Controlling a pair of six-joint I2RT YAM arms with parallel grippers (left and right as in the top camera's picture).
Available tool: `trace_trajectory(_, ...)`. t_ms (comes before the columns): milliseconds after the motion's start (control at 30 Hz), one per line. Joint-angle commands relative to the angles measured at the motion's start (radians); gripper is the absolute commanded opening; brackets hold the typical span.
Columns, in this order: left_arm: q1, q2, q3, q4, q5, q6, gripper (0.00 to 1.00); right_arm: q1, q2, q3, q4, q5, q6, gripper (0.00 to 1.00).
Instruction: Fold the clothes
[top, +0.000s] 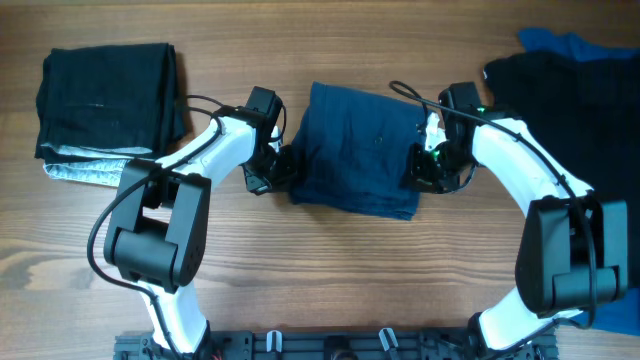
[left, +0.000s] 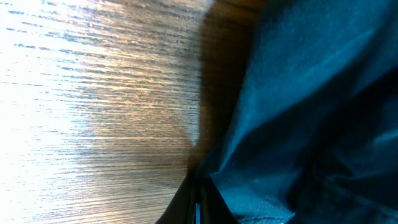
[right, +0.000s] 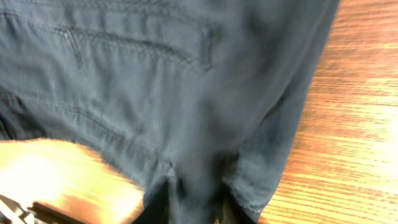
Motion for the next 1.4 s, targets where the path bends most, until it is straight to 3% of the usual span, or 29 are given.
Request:
trace_trajectory(0, -0.003, 0.045, -0.034, 0.006, -0.079, -0.014, 0.06, 0.035, -0.018, 0.016, -0.004, -0.032, 0.034, 0.42)
trace_trajectory(67, -0.002, 0.034, -0.030, -0.011, -0.079, -0.008, 0.41, 0.027, -0.023, 0.033, -0.010, -0.032, 0.018, 0.41)
trace_trajectory(300, -0.001, -0.245, 0.182, -0.128, -0.078, 0.036, 0.49, -0.011, -0.096, 0.303, -0.174, -0.036, -0.061, 0.40)
trace_trajectory(333, -0.009, -0.292, 0.183, -0.108, -0.078, 0.036, 0.45, -0.011, -0.098, 0.302, -0.183, -0.035, -0.062, 0.34)
trace_trajectory(367, -0.023, -0.323, 0.183, -0.083, -0.079, 0.037, 0.07, -0.011, -0.097, 0.296, -0.185, -0.033, -0.065, 0.18)
trace_trajectory(400, -0.033, -0.329, 0.183, -0.062, -0.079, 0.037, 0.04, -0.011, -0.095, 0.289, -0.179, -0.031, -0.074, 0.09)
trace_trajectory(433, -0.059, -0.316, 0.179, -0.009, -0.078, 0.036, 0.04, -0.011, -0.095, 0.261, -0.147, -0.032, -0.087, 0.04)
trace_trajectory(567, -0.138, -0.149, 0.174, 0.119, 0.036, 0.036, 0.04, -0.011, -0.095, 0.102, -0.019, -0.081, -0.093, 0.04)
trace_trajectory(767, -0.133, 0.114, 0.173, 0.062, 0.004, 0.036, 0.04, -0.011, -0.087, -0.246, 0.369, -0.136, -0.083, 0.04)
trace_trajectory(867, -0.107, 0.177, 0.173, 0.046, 0.001, 0.036, 0.04, -0.011, -0.063, -0.322, 0.463, -0.136, -0.012, 0.04)
trace_trajectory(1000, -0.103, 0.197, 0.173, 0.024, -0.008, 0.037, 0.04, -0.011, 0.002, -0.335, 0.473, -0.094, 0.045, 0.04)
trace_trajectory(1067, -0.103, 0.197, 0.173, 0.027, -0.015, 0.042, 0.04, -0.019, 0.005, -0.334, 0.469, -0.095, 0.042, 0.11)
trace_trajectory(1100, -0.103, 0.197, 0.173, 0.027, -0.015, 0.073, 0.04, -0.030, 0.005, -0.327, 0.465, -0.126, 0.008, 0.05)
trace_trajectory(1167, -0.101, 0.177, 0.175, 0.027, -0.004, 0.093, 0.04, -0.063, -0.012, -0.258, 0.407, -0.323, -0.098, 0.04)
trace_trajectory(1267, -0.101, 0.050, 0.226, 0.025, -0.004, 0.130, 0.04, -0.133, -0.061, -0.079, 0.288, -0.406, -0.114, 0.04)
trace_trajectory(1367, -0.101, -0.092, 0.252, 0.113, -0.008, 0.129, 0.04, -0.154, -0.075, -0.005, 0.307, -0.399, -0.138, 0.04)
